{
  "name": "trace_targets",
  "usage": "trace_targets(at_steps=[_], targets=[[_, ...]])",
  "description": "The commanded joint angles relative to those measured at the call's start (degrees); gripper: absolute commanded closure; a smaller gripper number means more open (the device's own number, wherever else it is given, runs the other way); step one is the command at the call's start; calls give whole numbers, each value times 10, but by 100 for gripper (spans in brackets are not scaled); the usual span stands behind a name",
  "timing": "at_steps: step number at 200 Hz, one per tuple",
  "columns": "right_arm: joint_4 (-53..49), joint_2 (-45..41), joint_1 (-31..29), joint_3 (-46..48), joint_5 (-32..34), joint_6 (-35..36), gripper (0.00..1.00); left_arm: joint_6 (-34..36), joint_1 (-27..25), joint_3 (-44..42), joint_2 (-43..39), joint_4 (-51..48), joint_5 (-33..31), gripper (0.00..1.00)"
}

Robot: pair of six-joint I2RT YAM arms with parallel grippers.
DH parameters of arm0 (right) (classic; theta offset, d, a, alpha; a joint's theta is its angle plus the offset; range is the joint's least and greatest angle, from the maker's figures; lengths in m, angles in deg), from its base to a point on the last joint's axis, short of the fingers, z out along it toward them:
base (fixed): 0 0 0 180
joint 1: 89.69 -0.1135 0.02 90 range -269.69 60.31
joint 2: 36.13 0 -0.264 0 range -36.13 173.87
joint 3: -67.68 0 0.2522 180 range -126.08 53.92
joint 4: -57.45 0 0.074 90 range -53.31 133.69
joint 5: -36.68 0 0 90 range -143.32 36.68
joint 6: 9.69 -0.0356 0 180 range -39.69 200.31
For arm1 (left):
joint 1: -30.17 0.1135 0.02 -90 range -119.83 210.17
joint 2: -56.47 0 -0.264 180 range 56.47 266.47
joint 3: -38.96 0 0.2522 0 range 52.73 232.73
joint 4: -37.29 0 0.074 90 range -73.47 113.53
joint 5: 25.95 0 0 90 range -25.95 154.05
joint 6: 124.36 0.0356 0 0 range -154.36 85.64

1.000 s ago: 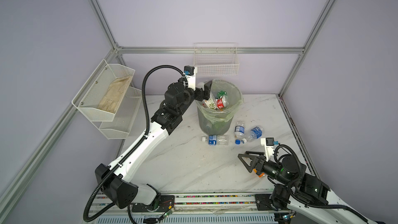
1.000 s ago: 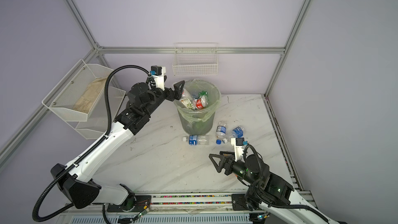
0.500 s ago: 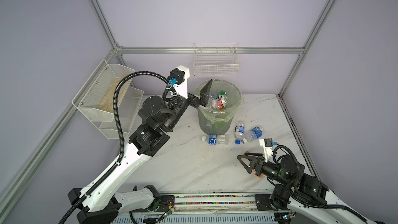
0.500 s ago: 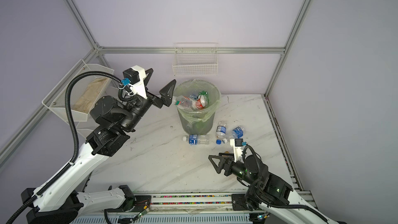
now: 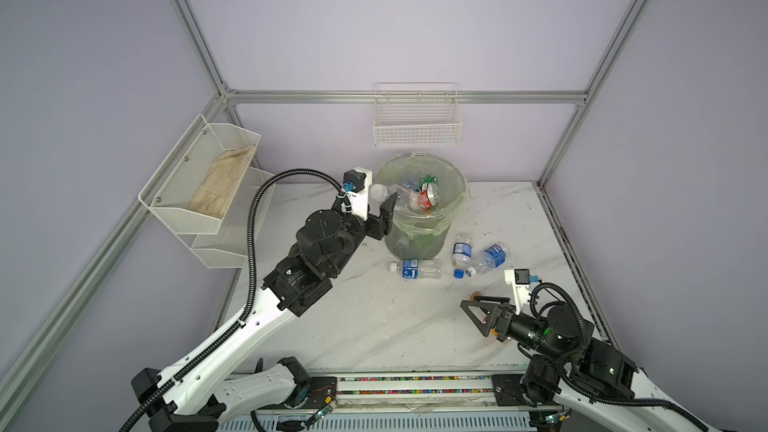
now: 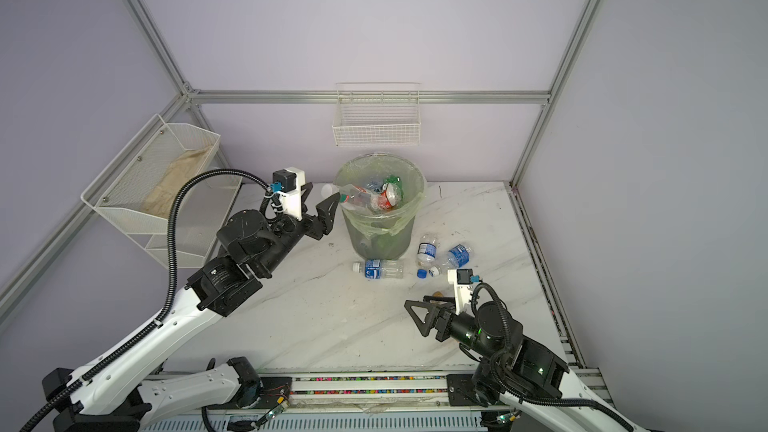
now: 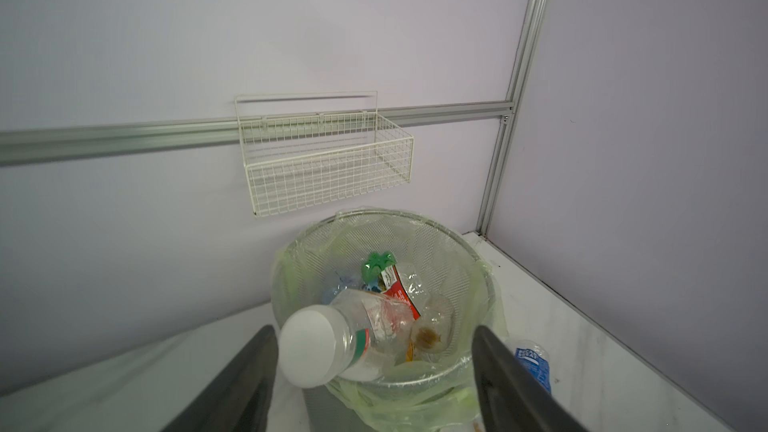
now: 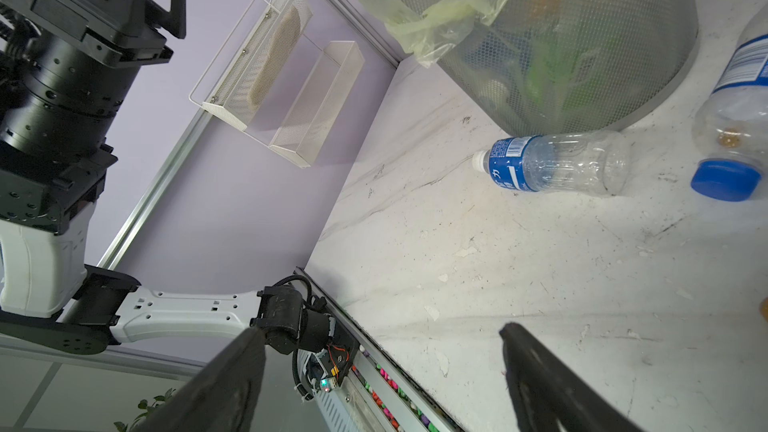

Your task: Throw the plastic bottles in the bin

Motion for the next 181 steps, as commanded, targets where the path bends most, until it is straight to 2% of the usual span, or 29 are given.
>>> trace_targets(at_steps=[1,31,84,141,162,181], targets=[[0,-3,-1,6,5,-7,9,-75,24,-15,6,-8,28,35],[-1,4,-1,3,7,-4,9,-98,43,7,61,-8,82,45],[-36,-29,-1,6,19,-11,9,-123,67,106,184,-5,143,56],[-77,-57,-1,-8,35,-11,9,-116,72,278,315,-33,169,56],[-88,-65,-1,-12,38,-11,9,-117,74,298,334,-44,173,56],[-99,-72,-1,-17,42,-9,9,-125,73,280,323,-37,176,56]])
